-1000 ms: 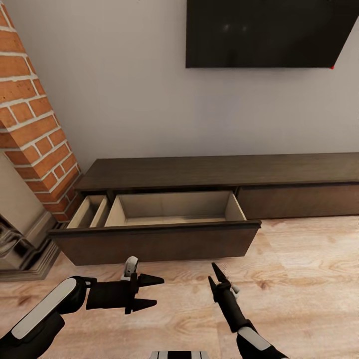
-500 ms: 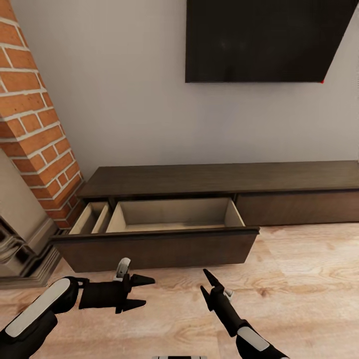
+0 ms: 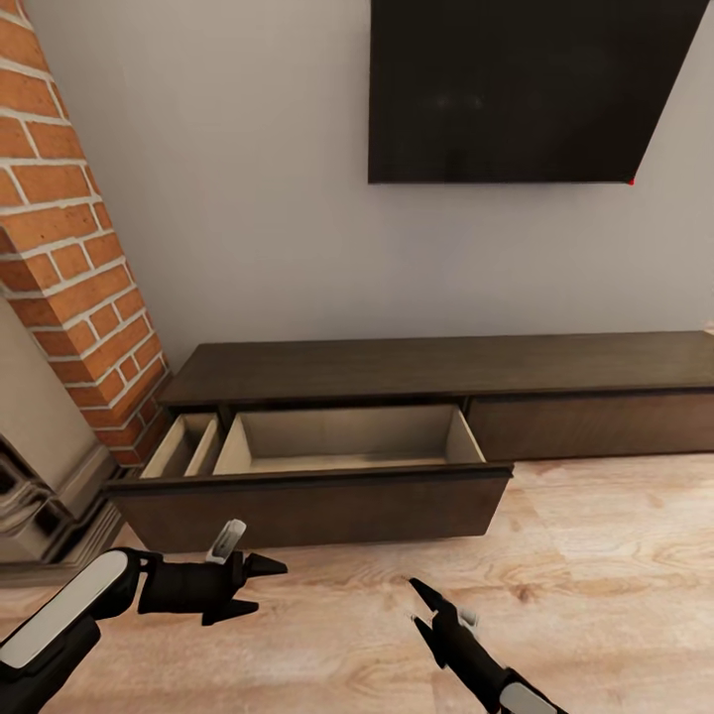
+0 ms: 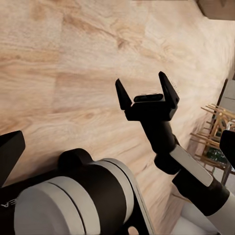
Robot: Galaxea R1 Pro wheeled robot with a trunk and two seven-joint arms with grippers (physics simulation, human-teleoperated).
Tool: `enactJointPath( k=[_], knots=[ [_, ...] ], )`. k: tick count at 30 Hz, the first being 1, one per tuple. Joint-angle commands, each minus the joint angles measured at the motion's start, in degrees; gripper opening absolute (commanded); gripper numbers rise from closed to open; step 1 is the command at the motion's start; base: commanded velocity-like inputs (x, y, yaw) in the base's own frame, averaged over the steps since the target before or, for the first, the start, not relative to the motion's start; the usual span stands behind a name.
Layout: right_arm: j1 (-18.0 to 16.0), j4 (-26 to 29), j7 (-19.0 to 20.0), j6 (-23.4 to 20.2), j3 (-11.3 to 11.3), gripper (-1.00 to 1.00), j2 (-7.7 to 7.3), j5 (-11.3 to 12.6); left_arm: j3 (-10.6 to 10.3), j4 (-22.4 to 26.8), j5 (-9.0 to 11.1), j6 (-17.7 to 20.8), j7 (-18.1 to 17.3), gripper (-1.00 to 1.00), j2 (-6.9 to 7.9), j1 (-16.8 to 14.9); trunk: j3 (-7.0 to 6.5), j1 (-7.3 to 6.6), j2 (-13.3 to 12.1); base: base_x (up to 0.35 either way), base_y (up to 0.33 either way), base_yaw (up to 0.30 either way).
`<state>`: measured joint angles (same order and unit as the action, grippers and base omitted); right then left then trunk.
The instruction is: Place each of the two pumpkins and all three candles from the living room inside a cabinet in the living room (use any cabinet), then make sure every cabinet is closed, and position the cauldron so it is next to a table in the living room.
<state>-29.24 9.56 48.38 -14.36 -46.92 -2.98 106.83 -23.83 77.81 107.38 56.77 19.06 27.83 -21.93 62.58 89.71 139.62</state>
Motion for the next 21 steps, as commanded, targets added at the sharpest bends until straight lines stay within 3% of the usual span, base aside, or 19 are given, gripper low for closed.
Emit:
enactJointPath(
  k=[1,6,9,11,15,18,21],
  knots=[
    [0.0,-1.0,0.2,-0.5,-0.3,1.0,0.01,0.8,-0.1,0.0,0.6,0.0,0.8,1.0,0.0,0.0,-0.14,-0.24,-0.4,0.0,0.0,0.0],
    [0.0,-2.9,0.0,-0.5,-0.2,1.0,0.03,0.6,-0.2,0.1,0.5,-0.1,1.2,1.0,-0.1,0.0,-1.03,-1.33,-2.4,0.0,0.0,0.0],
    [0.0,-3.4,-3.2,-1.5,-0.6,1.0,-0.03,0.3,-0.1,0.1,0.5,-0.1,1.2,1.0,-0.07,0.0,-1.57,-1.99,-3.6,0.0,0.0,0.0],
    [0.0,-3.4,-7.4,-2.7,-0.7,1.0,-0.01,0.1,-0.1,0.1,0.5,-0.1,1.3,1.0,-0.05,0.0,-1.93,-2.43,-4.4,0.0,0.0,0.0],
    [0.0,-2.9,-18.1,-3.1,-4.1,1.0,0.19,-2.6,0.2,0.1,-0.6,-0.1,2.3,1.0,-0.03,0.0,-2.65,-3.31,-6.0,0.0,0.0,0.0],
    [0.0,-3.0,-25.3,-1.8,-5.4,1.0,0.26,-4.5,1.0,0.7,-2.4,-0.2,6.8,1.0,-0.23,0.0,-3.19,-3.97,-7.2,0.0,0.0,0.0],
    [0.0,-2.7,-34.9,2.9,-5.6,1.0,0.28,-8.2,1.5,1.1,-2.9,-0.3,10.5,1.0,-0.52,-0.1,-3.73,-4.63,-8.4,0.0,0.0,0.0]
  ],
)
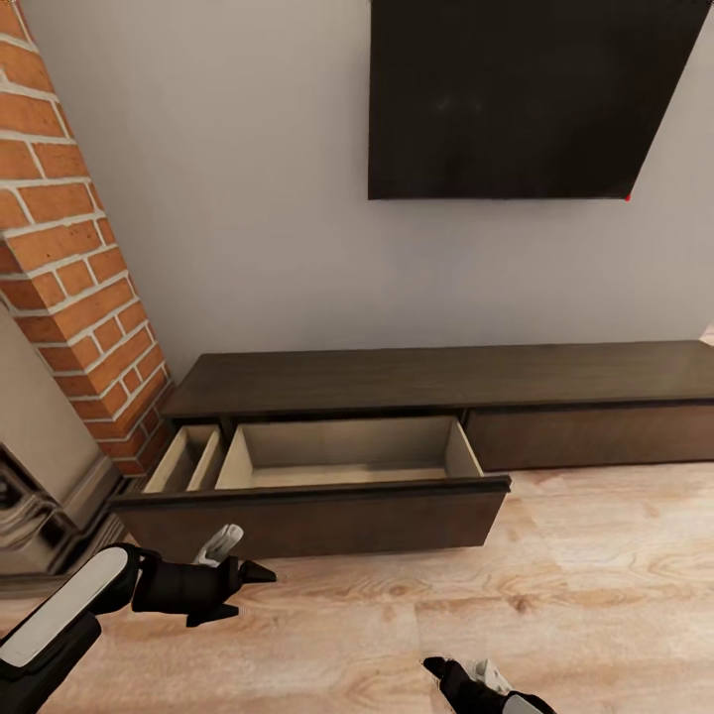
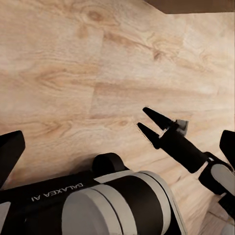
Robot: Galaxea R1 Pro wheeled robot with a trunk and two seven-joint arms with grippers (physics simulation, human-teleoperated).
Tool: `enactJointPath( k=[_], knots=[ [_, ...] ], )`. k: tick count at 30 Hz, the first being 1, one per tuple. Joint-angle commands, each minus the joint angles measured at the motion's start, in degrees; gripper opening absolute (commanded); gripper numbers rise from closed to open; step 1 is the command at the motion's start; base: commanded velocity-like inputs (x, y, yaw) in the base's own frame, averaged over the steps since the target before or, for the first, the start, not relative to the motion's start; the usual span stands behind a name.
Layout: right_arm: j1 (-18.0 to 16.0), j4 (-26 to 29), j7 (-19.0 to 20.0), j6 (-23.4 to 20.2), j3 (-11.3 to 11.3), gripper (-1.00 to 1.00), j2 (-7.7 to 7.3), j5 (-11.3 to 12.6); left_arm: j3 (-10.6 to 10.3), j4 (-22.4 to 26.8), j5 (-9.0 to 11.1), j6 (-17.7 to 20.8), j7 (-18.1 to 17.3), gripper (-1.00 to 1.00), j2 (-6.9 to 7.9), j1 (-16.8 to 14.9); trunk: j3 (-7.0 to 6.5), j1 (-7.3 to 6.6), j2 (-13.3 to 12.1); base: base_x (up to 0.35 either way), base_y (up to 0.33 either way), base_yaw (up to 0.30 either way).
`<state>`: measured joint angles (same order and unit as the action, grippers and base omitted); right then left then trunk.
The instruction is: Place each of the two pumpkins and all three candles from the living room inside a cabinet in the living room (use any cabinet), then make sure every cabinet is closed, and position the cauldron so it is next to a table in the living room.
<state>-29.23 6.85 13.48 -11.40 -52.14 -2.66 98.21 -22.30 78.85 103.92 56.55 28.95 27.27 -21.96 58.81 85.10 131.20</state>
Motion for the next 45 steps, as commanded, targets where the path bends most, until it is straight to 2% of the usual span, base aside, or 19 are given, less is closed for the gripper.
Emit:
enactJointPath(
  k=[1,5,9,11,14,15,16,17,18,20,21,22,26,30,34,36,38,41,45],
  knots=[
    [0.0,0.1,-1.5,0.8,-0.4,1.0,-0.02,-0.3,0.0,0.1,0.6,-0.1,1.2,1.0,0.01,-0.1,-0.14,-0.24,-0.4,0.0,0.0,0.0],
    [0.0,4.2,-9.9,4.7,-0.4,1.0,0.16,-5.4,0.0,0.2,-0.2,-0.8,6.1,1.0,-0.72,-0.2,-0.85,-1.11,-2.0,0.0,0.0,0.0],
    [0.0,7.6,-15.9,5.1,-0.5,1.0,0.23,-6.9,0.1,0.4,-4.7,-1.0,9.8,1.0,-3.24,-0.3,-1.57,-1.99,-3.6,0.0,0.0,0.0],
    [0.0,9.3,-20.0,5.4,-0.5,1.0,0.26,-8.2,0.1,0.4,-7.6,-1.0,10.5,1.0,-4.67,-0.3,-1.93,-2.43,-4.4,0.0,0.0,0.0],
    [0.0,13.3,-27.5,5.7,-0.5,1.0,0.28,-11.9,0.1,0.1,-13.1,-1.0,10.8,1.0,-6.36,-0.3,-2.47,-3.09,-5.6,0.0,0.0,0.0],
    [0.0,14.1,-28.9,5.7,-0.5,1.0,0.28,-12.6,0.2,0.0,-14.0,-1.1,10.9,1.0,-6.65,-0.3,-2.65,-3.31,-6.0,0.0,0.0,0.0],
    [0.0,16.0,-32.5,5.8,-0.5,1.0,0.32,-14.8,0.2,-0.3,-17.0,-1.6,10.9,1.0,-7.77,-0.3,-2.83,-3.53,-6.4,0.0,0.0,0.0],
    [0.0,17.0,-34.6,5.9,-0.5,1.0,0.39,-16.1,0.2,-0.6,-19.0,-2.4,10.9,1.0,-8.66,-0.2,-3.01,-3.75,-6.8,0.0,0.0,0.0],
    [0.0,17.4,-35.4,5.9,-0.5,1.0,0.47,-16.8,0.2,-0.7,-20.2,-3.0,10.9,1.0,-9.09,-0.2,-3.19,-3.97,-7.2,0.0,0.0,0.0],
    [0.0,18.2,-37.6,6.0,-0.5,1.0,0.75,-18.5,0.0,-1.2,-24.0,-5.6,10.9,1.0,-10.2,-0.2,-3.55,-4.41,-8.0,0.0,0.0,0.0],
    [0.0,18.3,-37.9,6.0,-0.5,1.0,0.8,-18.9,0.0,-1.5,-24.9,-6.3,10.9,1.0,-10.38,-0.2,-3.73,-4.63,-8.4,0.0,0.0,0.0],
    [0.0,18.6,-38.5,6.2,-0.4,1.0,0.85,-19.5,-0.2,-2.9,-26.9,-8.5,10.9,1.0,-10.8,-0.1,-3.91,-4.85,-8.8,0.0,0.0,0.0],
    [0.0,18.8,-39.0,7.9,-0.5,1.0,1.02,-20.0,-0.7,-8.8,-29.5,-12.2,10.8,1.0,-12.28,0.0,-4.62,-5.73,-10.4,0.0,0.0,0.0],
    [0.0,18.9,-39.4,8.6,-0.6,1.0,1.53,-20.3,-1.1,-14.7,-33.5,-15.3,10.2,1.0,-14.11,0.0,-5.34,-6.61,-12.0,0.0,0.0,0.0],
    [0.0,18.8,-40.2,8.8,-1.5,1.0,1.41,-23.9,-2.0,-18.9,-40.0,-21.7,9.8,1.0,-17.07,0.0,-6.06,-7.48,-13.6,0.0,0.0,0.0],
    [0.0,18.8,-40.2,8.9,-1.7,1.0,1.48,-24.9,-2.7,-20.1,-42.4,-23.4,9.7,1.0,-17.76,0.0,-6.42,-7.92,-14.4,0.0,0.0,0.0],
    [0.0,18.9,-40.2,8.9,-1.9,1.0,1.61,-25.3,-3.0,-20.7,-43.4,-24.2,9.7,1.0,-18.03,0.0,-6.78,-8.36,-15.2,0.0,0.0,0.0],
    [0.0,18.9,-40.1,9.0,-2.4,1.0,1.89,-25.5,-3.2,-21.0,-43.8,-24.5,9.6,1.0,-18.16,0.0,-7.32,-9.02,-16.4,0.0,0.0,0.0],
    [0.0,18.8,-40.4,9.0,-4.6,1.0,2.89,-26.4,-3.3,-24.5,-43.6,-25.4,9.6,1.0,-18.33,0.0,-8.04,-9.9,-18.0,0.0,0.0,0.0]
  ],
)
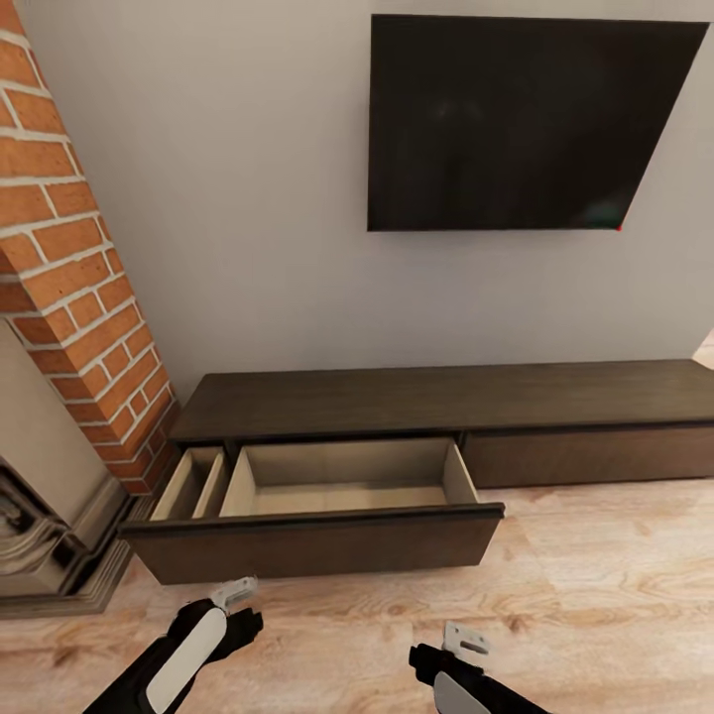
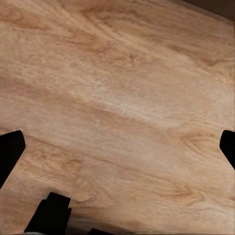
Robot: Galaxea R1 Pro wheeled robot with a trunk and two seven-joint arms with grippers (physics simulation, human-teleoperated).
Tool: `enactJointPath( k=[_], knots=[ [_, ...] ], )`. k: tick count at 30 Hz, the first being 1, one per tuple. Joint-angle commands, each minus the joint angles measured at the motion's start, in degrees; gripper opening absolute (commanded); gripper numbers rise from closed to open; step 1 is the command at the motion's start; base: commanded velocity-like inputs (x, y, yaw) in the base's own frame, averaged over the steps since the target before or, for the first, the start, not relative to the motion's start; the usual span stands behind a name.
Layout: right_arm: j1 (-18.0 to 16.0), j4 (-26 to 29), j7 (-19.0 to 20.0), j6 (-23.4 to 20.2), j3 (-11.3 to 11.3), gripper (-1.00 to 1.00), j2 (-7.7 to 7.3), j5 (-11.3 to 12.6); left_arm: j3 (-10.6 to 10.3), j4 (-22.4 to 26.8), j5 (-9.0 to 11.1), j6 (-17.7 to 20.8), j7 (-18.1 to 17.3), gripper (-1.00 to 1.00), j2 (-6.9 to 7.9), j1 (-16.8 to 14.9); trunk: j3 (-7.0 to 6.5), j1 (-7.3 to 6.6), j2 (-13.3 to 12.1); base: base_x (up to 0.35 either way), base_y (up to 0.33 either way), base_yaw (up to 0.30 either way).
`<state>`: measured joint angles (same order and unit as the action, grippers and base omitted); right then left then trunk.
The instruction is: Place each of the two pumpkins and all three candles from the living room inside a cabinet in the living room (use any cabinet), then make sure every cabinet is closed, and position the cauldron so it is next to a table in the living room.
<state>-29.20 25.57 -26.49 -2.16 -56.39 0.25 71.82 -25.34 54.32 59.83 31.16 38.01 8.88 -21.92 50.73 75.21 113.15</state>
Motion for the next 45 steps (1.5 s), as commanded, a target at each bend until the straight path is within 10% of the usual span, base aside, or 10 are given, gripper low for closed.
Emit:
enactJointPath(
  k=[1,15,32,37,38,45],
  knots=[
    [-0.1,0.1,-0.4,-0.2,-0.5,1.0,0.01,-0.1,-0.2,-0.4,0.5,-0.3,0.5,1.0,0.05,-0.1,-0.14,-0.23,-0.4,0.0,0.0,0.0],
    [3.9,-3.9,3.5,3.8,-2.8,1.0,2.55,-3.9,-3.4,-6.1,-3.0,-5.1,-4.1,1.0,-3.6,0.8,-0.49,-0.67,-1.2,0.0,0.0,0.0],
    [8.7,-9.3,8.9,9.2,-2.5,1.0,2.17,-3.5,-3.2,-11.5,-8.5,-10.5,-9.5,1.0,-3.27,1.2,-0.49,-0.67,-1.2,0.0,0.0,0.0],
    [7.1,-8.4,8.5,7.6,-0.9,1.0,0.55,-2.0,-2.5,-13.2,-6.9,-12.1,-11.1,1.0,-1.64,2.8,-0.49,-0.67,-1.2,0.0,0.0,0.0],
    [0.1,-5.0,-2.1,0.9,-0.3,1.0,0.1,-0.1,-2.5,-15.4,1.5,-36.5,-17.4,1.0,-0.78,5.1,-0.49,-0.67,-1.2,0.0,0.0,0.0],
    [-0.4,-4.7,-5.2,3.6,-0.4,1.0,-0.15,0.0,-2.3,-19.7,2.7,-42.5,-17.5,1.0,-2.54,5.4,-0.49,-0.67,-1.2,0.0,0.0,0.0]
  ],
)
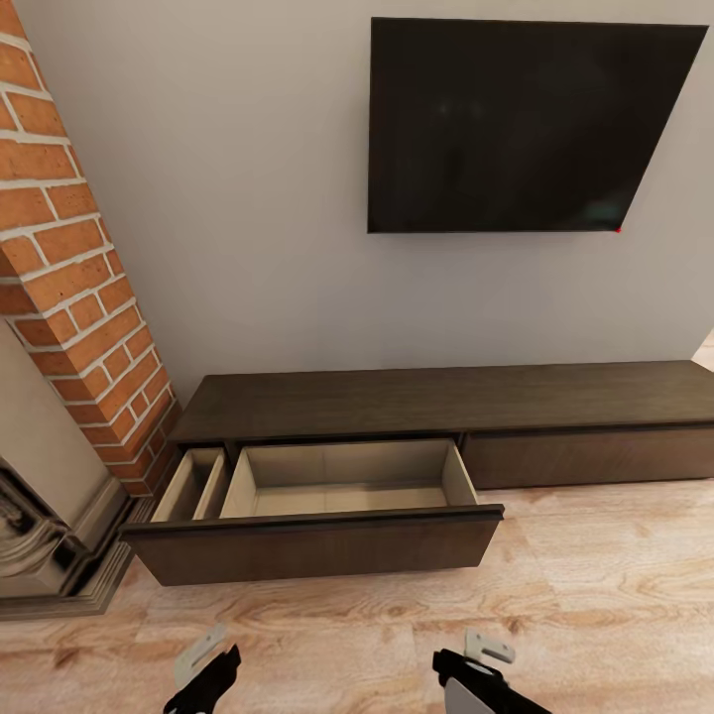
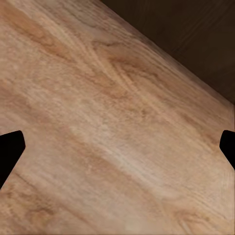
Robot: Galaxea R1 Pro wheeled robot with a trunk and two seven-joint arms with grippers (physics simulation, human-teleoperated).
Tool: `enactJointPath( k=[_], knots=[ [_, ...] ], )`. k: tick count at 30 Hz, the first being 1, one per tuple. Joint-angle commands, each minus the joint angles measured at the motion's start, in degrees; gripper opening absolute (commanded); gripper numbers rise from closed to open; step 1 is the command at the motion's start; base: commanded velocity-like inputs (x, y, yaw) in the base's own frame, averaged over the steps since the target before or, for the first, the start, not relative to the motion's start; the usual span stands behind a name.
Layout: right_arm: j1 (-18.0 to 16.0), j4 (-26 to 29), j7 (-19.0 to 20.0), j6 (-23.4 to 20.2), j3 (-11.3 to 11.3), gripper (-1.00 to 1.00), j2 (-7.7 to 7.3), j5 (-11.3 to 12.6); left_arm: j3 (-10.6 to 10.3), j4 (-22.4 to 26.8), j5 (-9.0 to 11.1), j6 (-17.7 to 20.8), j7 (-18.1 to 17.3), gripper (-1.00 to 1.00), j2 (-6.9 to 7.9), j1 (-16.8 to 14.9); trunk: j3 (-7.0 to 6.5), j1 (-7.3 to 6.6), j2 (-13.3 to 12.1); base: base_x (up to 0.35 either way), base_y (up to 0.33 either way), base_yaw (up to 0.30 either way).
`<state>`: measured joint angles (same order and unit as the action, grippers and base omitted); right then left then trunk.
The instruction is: Place each of the two pumpkins and all three candles from the living room inside a cabinet in the living room (use any cabinet), then make sure every cabinet is closed, and position the cauldron so it is next to a table in the living room.
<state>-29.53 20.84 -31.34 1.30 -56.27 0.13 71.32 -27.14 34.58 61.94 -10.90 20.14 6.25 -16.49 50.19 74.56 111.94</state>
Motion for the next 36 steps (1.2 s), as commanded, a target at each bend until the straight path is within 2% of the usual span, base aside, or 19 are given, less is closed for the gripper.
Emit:
enactJointPath(
  k=[1,8,15,21,27,32,35,36],
  knots=[
    [-0.1,0.1,-0.4,0.5,-0.5,1.0,-0.03,0.5,-0.5,-0.1,0.5,-0.5,0.3,1.0,0.12,-0.1,0.05,-0.01,0.0,0.0,0.0,0.0],
    [-0.1,0.1,-0.3,2.2,-0.5,1.0,-0.05,0.5,-1.1,-0.3,-0.1,-0.5,0.2,1.0,0.47,0.0,0.05,-0.01,0.0,0.0,0.0,0.0],
    [-0.1,0.0,3.2,2.3,-0.5,1.0,-0.05,0.8,-1.3,0.1,-0.3,-0.5,0.2,1.0,0.6,0.0,0.05,-0.01,0.0,0.0,0.0,0.0],
    [-0.1,0.0,3.7,2.3,-0.5,1.0,-0.05,0.8,-1.5,0.1,-0.2,-0.4,0.2,1.0,1.31,0.0,0.05,-0.01,0.0,0.0,0.0,0.0],
    [-0.1,0.0,3.7,2.3,-0.5,1.0,-0.05,0.8,-1.5,0.2,-0.2,0.5,0.2,1.0,1.5,0.0,-1.03,-1.32,-2.4,0.0,0.0,0.0],
    [-0.1,0.0,3.7,2.2,-0.6,1.0,-0.05,0.8,-1.2,0.2,-0.1,4.6,0.2,1.0,1.54,0.0,-1.93,-2.42,-4.4,0.0,0.0,0.0],
    [-0.1,0.0,3.7,2.2,-0.6,1.0,-0.05,0.8,-0.8,0.2,-0.1,10.3,0.2,1.0,1.52,0.0,-2.46,-3.08,-5.6,0.0,0.0,0.0],
    [-0.1,0.0,3.7,2.2,-0.6,1.0,-0.05,0.8,-0.8,0.2,-0.1,11.1,0.2,1.0,1.53,0.0,-2.64,-3.3,-6.0,0.0,0.0,0.0]
  ],
)
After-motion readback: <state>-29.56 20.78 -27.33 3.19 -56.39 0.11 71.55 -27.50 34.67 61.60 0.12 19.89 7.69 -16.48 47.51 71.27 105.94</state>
